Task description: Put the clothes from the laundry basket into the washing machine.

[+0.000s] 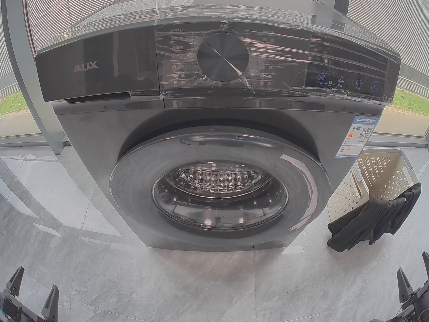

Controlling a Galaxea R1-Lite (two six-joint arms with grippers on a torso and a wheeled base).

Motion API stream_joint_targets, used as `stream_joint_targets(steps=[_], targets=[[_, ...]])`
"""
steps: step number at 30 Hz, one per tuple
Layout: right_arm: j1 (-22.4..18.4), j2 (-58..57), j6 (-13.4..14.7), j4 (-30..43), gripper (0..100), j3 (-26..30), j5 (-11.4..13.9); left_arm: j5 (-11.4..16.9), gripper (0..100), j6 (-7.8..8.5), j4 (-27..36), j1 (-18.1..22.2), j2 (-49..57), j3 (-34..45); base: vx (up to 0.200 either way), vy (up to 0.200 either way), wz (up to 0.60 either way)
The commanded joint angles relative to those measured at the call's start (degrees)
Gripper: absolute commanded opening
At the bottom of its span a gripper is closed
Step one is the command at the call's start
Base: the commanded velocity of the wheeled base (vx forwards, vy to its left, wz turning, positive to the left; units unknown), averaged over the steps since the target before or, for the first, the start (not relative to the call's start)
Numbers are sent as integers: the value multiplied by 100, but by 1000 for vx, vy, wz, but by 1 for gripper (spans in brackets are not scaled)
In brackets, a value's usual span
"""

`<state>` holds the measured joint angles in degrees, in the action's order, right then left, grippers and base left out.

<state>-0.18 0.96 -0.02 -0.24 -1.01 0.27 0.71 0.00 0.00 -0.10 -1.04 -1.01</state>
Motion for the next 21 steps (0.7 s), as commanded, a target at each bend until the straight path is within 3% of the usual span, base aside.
stream_joint_targets(steps=[1,5,17,19,21], targets=[[1,-44,2,-2,100,101,0,0,100,0,0,1,104,101,0,0,0],[1,-44,-6,7,100,101,0,0,100,9,0,1,104,101,0,150,0],[1,-61,2,-46,100,66,26,0,100,9,0,1,104,101,0,0,0],[1,-79,-6,-213,100,-145,61,8,100,9,0,1,104,101,0,0,0],[53,53,2,-222,100,-1138,298,0,100,9,0,1,104,101,0,0,0]])
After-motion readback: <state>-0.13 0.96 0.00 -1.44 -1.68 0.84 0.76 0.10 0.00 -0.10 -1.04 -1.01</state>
